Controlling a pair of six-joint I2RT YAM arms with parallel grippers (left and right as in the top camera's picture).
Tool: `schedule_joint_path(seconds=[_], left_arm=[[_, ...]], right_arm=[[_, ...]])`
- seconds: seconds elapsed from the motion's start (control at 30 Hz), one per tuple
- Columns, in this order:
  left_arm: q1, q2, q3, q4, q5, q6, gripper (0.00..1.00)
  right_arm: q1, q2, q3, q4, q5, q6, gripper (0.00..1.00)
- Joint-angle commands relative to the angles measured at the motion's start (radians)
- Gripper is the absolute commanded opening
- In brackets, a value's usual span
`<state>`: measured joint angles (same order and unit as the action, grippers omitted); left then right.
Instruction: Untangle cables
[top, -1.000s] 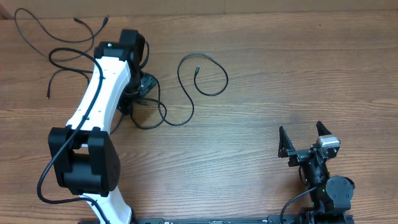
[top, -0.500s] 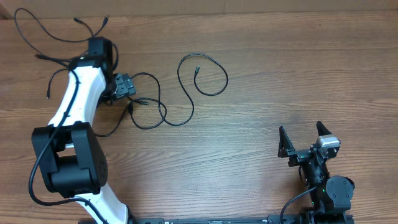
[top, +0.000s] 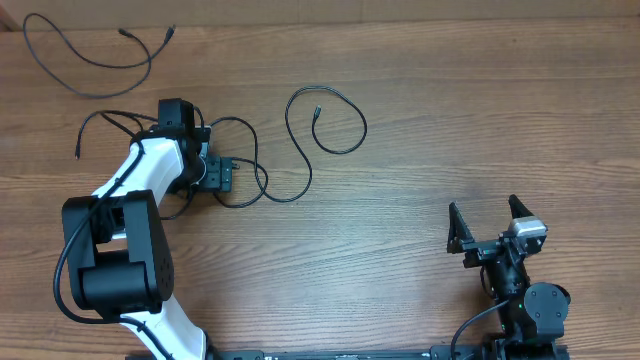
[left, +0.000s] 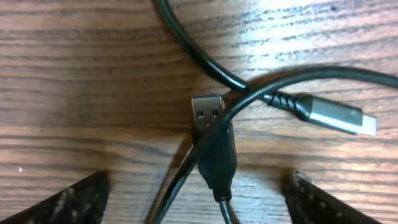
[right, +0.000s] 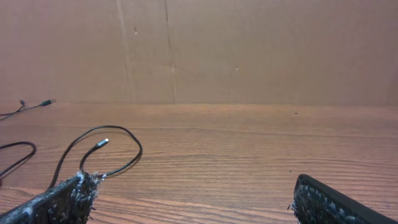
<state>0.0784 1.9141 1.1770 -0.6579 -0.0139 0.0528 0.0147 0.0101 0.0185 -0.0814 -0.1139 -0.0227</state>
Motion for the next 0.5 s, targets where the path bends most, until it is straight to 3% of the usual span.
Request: schedule_joint_path(seconds=[0.0,0.1,0.13,0.3,0.33,0.37,0.4,0.47], left_arm=[[-0.005,0.01,-0.037,0.014,-0.011,0.034,0.79],[-0.005,0.012,-0.038,0.028,-0.012,0.046,0.63],[-0.005,0.012,-0.038,0.031,-0.012,0.046,0.63],[-0.003,0.048,-0.038,0.045,-0.019,0.045,0.45],[0.001,0.068,-0.038,0.05,-0.019,0.043,0.31],[0.006,0.089,-0.038,0.055,-0.019,0.028,0.23],[0.017,0.134,-0.037,0.069,-0.019,0.012,0.07],[0.021,0.145,-0.037,0.069,-0.018,0.009,0.04]], right_arm=[[-0.001,-0.007,-0.01,0.005,0.008,-0.009,1.0],[-0.001,-0.007,-0.01,0.005,0.008,-0.009,1.0],[-0.001,-0.007,-0.01,0.005,0.008,-0.009,1.0],[-0.001,-0.007,-0.01,0.005,0.008,-0.009,1.0],[-0.001,-0.007,-0.01,0.005,0.008,-0.009,1.0],[-0.001,-0.007,-0.01,0.005,0.008,-0.009,1.0],[-0.001,-0.007,-0.01,0.005,0.008,-0.009,1.0],[-0.001,-0.007,-0.01,0.005,0.008,-0.009,1.0]])
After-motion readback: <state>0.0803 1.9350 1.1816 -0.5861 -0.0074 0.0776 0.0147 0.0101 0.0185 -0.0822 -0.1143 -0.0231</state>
